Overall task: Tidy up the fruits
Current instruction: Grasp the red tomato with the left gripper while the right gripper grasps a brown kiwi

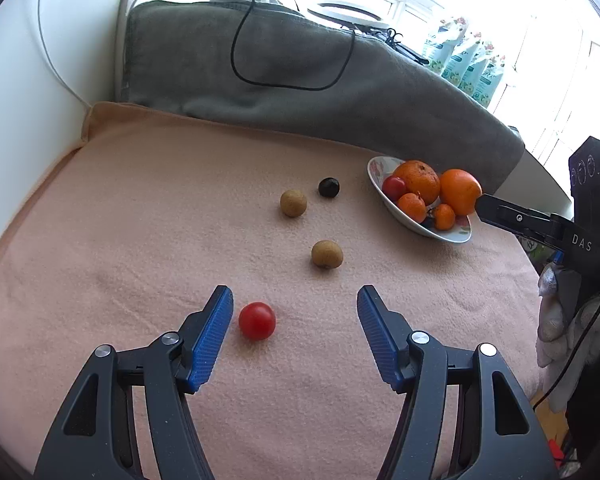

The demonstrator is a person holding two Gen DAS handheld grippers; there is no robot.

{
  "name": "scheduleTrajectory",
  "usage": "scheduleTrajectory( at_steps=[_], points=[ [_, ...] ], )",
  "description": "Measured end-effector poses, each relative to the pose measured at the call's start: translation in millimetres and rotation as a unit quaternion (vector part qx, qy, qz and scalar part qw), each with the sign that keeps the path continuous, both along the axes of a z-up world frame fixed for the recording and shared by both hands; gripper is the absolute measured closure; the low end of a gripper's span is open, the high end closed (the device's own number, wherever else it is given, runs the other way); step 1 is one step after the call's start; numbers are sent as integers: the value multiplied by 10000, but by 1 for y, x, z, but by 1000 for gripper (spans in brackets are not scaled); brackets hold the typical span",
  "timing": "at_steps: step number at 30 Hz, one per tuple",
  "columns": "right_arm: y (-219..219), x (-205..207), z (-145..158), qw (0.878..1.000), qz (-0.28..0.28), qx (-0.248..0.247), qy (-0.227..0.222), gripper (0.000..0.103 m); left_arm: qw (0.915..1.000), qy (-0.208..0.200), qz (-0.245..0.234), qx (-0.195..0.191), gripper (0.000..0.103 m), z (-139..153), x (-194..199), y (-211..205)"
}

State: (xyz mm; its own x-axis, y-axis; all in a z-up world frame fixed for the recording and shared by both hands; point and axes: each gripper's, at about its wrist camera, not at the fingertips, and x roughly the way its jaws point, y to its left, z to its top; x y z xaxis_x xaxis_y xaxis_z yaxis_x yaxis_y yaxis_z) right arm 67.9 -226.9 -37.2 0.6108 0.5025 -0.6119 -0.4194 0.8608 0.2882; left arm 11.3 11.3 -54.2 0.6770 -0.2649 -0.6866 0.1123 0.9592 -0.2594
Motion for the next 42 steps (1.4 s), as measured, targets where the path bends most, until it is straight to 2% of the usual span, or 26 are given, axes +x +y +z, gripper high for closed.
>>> scheduleTrajectory(
  at_steps=[10, 12, 16, 20, 28, 35, 37, 39, 42],
  points=[
    [51, 4, -14, 9976, 595, -338, 113, 30, 9997, 207, 57, -95, 41, -18, 3, 11],
    [62, 7, -19, 9964, 714, -428, 157, 37, 9996, 255, 40, -119, 43, -21, 4, 12],
    [82, 13, -30, 9936, 905, -605, 285, 43, 9993, 323, 48, -203, 45, -24, 6, 15],
    [100, 19, -41, 9904, 1068, -765, 425, 58, 9991, 362, 53, -217, 48, -28, 9, 16],
    [124, 32, -55, 9871, 1123, -1005, 536, 64, 9986, 451, 35, -272, 51, -36, 12, 20],
    [133, 38, -63, 9854, 1127, -1111, 624, 66, 9987, 434, 72, -269, 63, -38, 13, 23],
    [136, 40, -65, 9849, 1133, -1140, 644, 68, 9986, 438, 70, -283, 63, -38, 13, 24],
    [139, 42, -67, 9847, 1137, -1144, 663, 76, 9986, 435, 76, -286, 66, -38, 13, 24],
    [139, 43, -67, 9847, 1144, -1136, 655, 76, 9986, 437, 57, -291, 73, -37, 13, 26]
  ],
)
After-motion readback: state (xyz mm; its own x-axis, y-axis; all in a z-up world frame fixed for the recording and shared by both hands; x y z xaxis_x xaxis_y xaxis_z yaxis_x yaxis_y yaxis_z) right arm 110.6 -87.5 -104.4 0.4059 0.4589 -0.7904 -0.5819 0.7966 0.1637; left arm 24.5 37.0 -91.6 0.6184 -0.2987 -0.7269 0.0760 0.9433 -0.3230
